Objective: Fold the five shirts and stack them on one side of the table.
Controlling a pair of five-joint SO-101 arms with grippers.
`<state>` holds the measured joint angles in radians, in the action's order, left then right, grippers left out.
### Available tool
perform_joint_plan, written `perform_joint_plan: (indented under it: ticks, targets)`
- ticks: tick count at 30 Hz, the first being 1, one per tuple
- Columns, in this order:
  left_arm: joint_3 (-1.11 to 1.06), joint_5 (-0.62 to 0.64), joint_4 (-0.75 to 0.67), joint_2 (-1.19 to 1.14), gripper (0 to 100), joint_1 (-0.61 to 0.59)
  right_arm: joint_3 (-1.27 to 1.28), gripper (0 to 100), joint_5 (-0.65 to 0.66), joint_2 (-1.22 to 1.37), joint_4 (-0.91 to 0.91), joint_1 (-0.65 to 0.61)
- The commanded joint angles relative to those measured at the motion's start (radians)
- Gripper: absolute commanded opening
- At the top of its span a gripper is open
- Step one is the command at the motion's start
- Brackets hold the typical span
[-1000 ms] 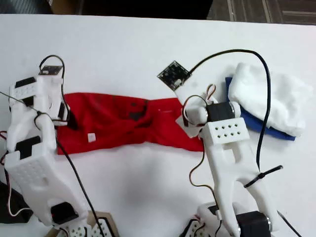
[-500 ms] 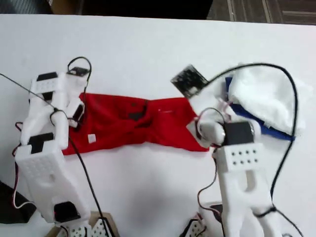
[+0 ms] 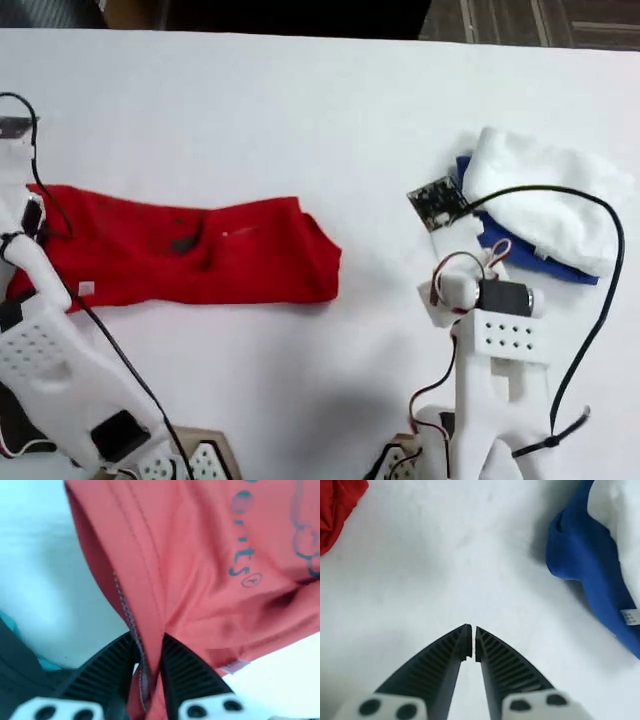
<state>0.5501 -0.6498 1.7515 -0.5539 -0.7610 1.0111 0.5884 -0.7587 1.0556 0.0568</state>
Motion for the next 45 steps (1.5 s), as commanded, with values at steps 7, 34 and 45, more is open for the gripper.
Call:
perform_joint_plan:
  ticks: [7,34,45]
  targets:
    - [0.005,0.034,0.037,0.058,3,0.206,0.074,2.2,-0.009,-0.044,-0.090,0.013]
    - [-0.130,0.265,-0.046,0.328,3,1.203,0.147,2.2,-0.209,-0.036,-0.240,0.013]
    - [-0.120,0.259,-0.037,0.173,21,1.108,0.149,2.2,-0.210,-0.036,-0.240,0.013]
